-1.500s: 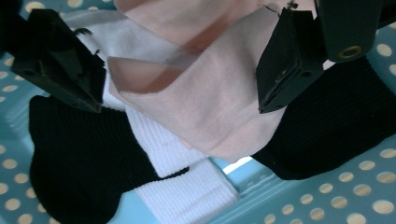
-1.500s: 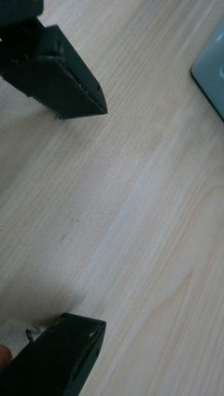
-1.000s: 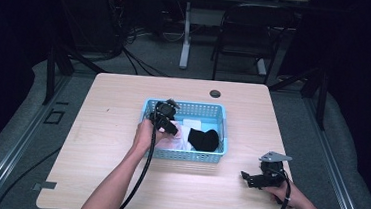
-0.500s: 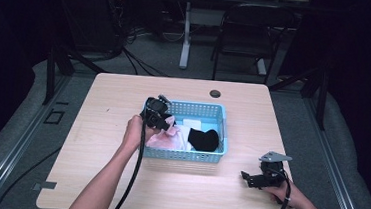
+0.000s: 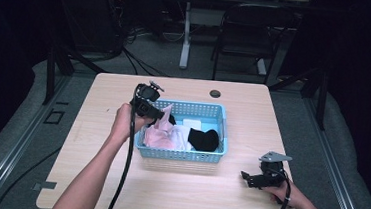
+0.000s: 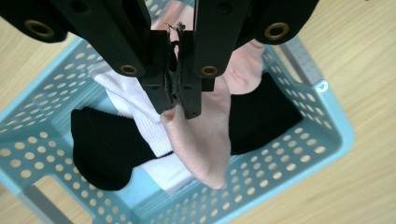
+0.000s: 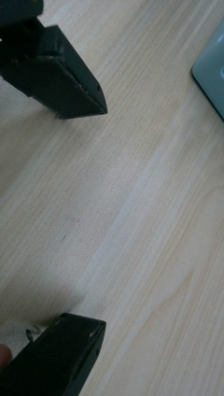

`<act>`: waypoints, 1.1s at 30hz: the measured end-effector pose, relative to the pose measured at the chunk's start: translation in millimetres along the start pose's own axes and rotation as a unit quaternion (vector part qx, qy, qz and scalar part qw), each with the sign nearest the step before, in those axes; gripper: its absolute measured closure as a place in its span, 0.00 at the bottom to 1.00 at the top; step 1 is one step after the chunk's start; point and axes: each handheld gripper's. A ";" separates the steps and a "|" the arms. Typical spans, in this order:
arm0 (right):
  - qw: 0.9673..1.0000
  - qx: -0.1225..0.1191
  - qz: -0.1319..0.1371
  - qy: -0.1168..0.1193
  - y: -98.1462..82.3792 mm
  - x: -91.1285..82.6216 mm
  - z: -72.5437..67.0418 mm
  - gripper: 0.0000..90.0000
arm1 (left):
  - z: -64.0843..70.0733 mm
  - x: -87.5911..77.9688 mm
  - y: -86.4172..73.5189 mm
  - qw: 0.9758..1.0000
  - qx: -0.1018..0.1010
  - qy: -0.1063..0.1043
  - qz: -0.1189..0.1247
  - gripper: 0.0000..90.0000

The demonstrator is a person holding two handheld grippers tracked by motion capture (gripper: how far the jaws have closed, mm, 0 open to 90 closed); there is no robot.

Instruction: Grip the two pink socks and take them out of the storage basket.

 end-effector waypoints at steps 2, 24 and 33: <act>1.000 0.000 0.000 0.000 0.0 -0.1 0.0 0.00 | -1.3 -6.8 0.2 1.000 0.001 0.004 0.005 0.96; 1.000 0.000 0.000 0.000 0.0 -0.1 0.0 0.00 | -50.7 -73.2 -33.3 0.998 -0.049 0.037 0.031 0.96; 1.000 0.000 0.000 0.000 0.0 0.0 -0.1 0.00 | -81.4 -85.7 -67.5 0.994 -0.091 0.050 0.029 0.96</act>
Point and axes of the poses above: each handheld gripper's, and its own axes: x roughly forward along the jaws, y roughly out of its top, z roughly to its right, and after that the axes turned 11 degrees about -z, right-handed
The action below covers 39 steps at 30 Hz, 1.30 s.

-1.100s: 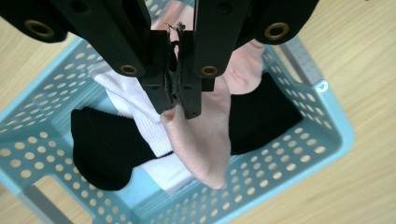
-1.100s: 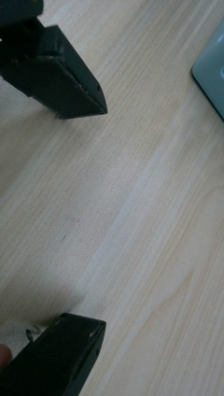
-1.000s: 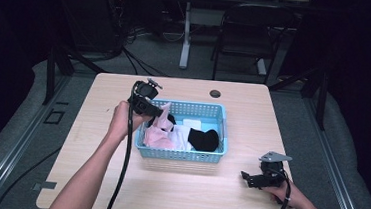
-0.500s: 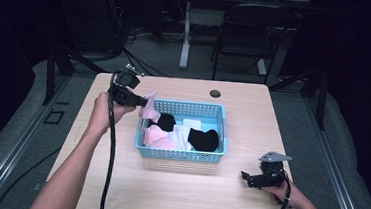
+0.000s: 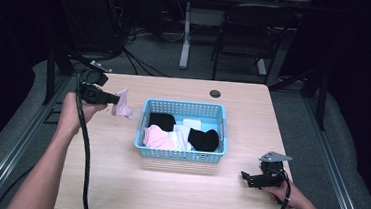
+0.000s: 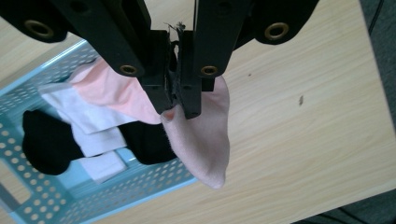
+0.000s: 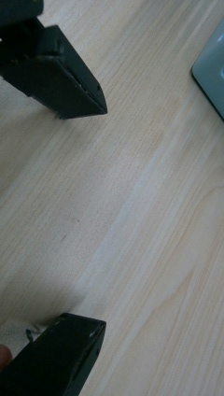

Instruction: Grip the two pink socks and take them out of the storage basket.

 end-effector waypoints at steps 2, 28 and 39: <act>1.000 0.001 0.001 -0.001 -0.1 0.1 -0.1 0.00 | -6.8 -0.6 -5.4 1.000 -0.008 0.002 0.000 0.96; 1.000 0.002 0.001 -0.002 -0.2 0.0 -0.4 0.00 | -76.2 53.3 -77.0 0.990 -0.109 0.012 -0.086 0.96; 1.000 0.003 -0.001 -0.002 -0.2 -0.3 -0.5 0.00 | -83.5 91.9 -100.3 0.985 -0.130 -0.006 -0.112 0.92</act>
Point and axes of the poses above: each handheld gripper's, and its own axes: x roughly forward along the jaws, y roughly out of its top, z roughly to its right, and after that the axes turned 11 degrees about -z, right-handed
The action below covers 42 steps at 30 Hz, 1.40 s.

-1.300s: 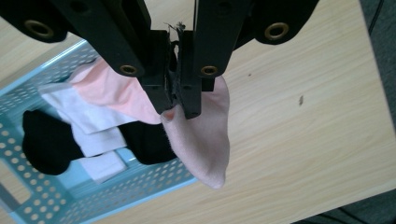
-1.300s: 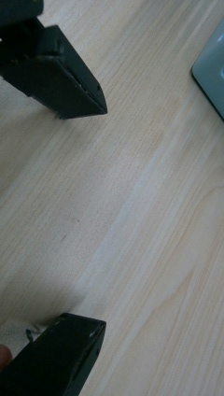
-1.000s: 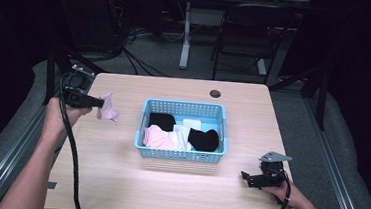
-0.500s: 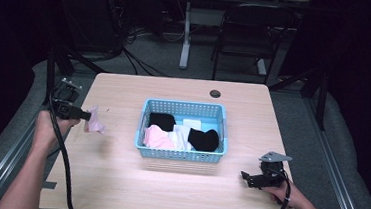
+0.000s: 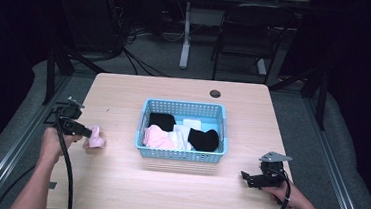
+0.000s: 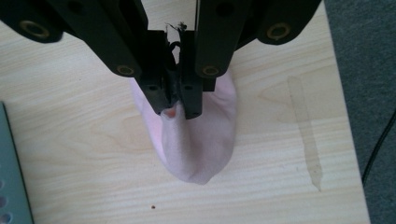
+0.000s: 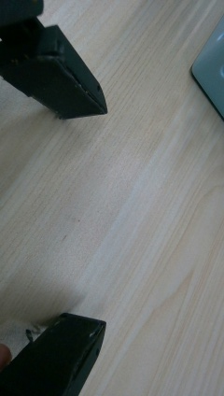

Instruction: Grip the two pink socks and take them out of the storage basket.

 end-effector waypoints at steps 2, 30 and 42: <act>1.000 0.000 0.000 0.000 0.0 0.0 0.0 0.00 | -0.8 1.5 -1.2 1.000 -0.003 -0.004 -0.001 0.88; 1.000 0.002 0.001 -0.002 -0.2 0.0 -0.4 0.00 | 93.3 -57.9 33.7 0.989 0.117 -0.009 0.087 0.03; 1.000 0.000 0.002 -0.001 -0.7 -0.2 -0.2 0.00 | 149.8 -36.8 58.3 0.979 0.192 -0.023 0.068 0.00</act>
Point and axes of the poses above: each handheld gripper's, and its own axes: x roughly forward along the jaws, y roughly out of its top, z roughly to its right, and after that the axes turned 11 degrees about -z, right-handed
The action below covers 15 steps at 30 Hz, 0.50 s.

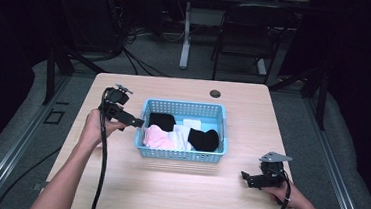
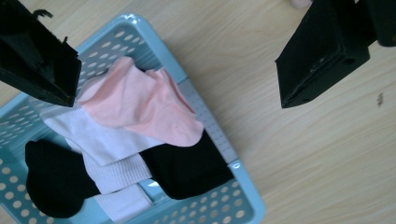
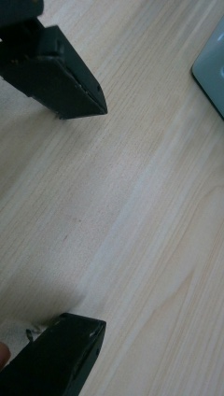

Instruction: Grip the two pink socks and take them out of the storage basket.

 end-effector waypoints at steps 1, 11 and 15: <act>1.000 0.000 0.000 0.000 -0.1 -0.1 0.0 0.00 | 3.2 2.8 2.6 1.000 0.005 0.000 0.000 0.00; 1.000 0.000 0.000 0.001 -0.2 -0.1 0.0 0.00 | 28.5 35.5 20.0 0.999 0.034 -0.017 -0.027 0.01; 1.000 0.000 0.000 0.001 -0.4 -0.3 0.0 0.00 | 34.5 44.4 24.0 0.998 0.049 -0.020 -0.036 0.03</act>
Point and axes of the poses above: each handheld gripper's, and its own axes: x roughly forward along the jaws, y roughly out of its top, z roughly to its right, and after that the axes turned 11 degrees about -z, right-handed
